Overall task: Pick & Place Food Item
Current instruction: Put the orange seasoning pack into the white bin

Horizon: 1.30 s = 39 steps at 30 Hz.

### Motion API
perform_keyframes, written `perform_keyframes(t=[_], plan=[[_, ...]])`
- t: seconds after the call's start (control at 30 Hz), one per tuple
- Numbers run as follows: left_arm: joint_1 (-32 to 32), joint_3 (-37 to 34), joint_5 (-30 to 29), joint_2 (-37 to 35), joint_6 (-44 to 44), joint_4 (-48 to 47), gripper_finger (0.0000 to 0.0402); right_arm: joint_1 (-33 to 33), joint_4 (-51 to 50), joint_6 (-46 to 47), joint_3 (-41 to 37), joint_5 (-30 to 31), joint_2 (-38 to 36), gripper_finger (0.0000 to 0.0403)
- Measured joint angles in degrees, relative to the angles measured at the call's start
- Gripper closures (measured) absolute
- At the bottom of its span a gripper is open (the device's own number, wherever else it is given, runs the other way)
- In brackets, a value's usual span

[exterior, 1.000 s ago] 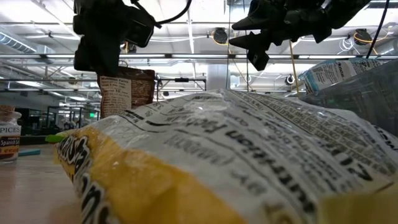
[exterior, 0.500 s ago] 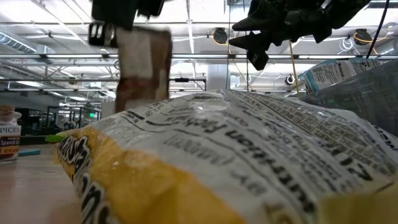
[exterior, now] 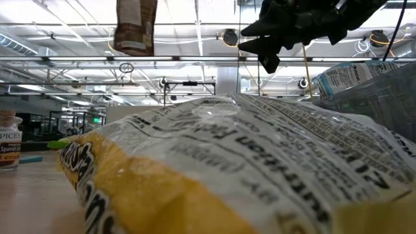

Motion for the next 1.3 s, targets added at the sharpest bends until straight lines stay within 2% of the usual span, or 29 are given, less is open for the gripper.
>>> perform_keyframes(t=[0.23, 0.5, 0.63, 0.97, 1.3], plan=[[7.9, 1.9, -4.2, 0.0, 2.9, -0.7, 0.04, 0.0, 0.0, 0.1, 0.0, -0.2, 0.0, 0.0273], [13.9, -3.9, -5.0, 0.0, -1.2, 0.2, 0.0401, 0.0, 0.0, 0.1, 0.0, -0.2, 0.0, 0.0273], [15.5, -8.6, -3.7, 0.1, -0.2, 4.2, 0.0401, 0.0, 0.0, 0.0, 0.0, -0.2, 0.0, 0.0273], [20.1, -13.7, -2.6, 0.1, 15.7, 11.0, 0.0401, 0.0, -1.6, -1.4, 0.0, -0.2, 0.0, 0.0273], [27.4, -13.8, 1.1, 7.0, 41.0, 10.4, 0.0401, 0.0, -2.5, -0.9, 0.0, 0.1, 0.0, 0.0273]])
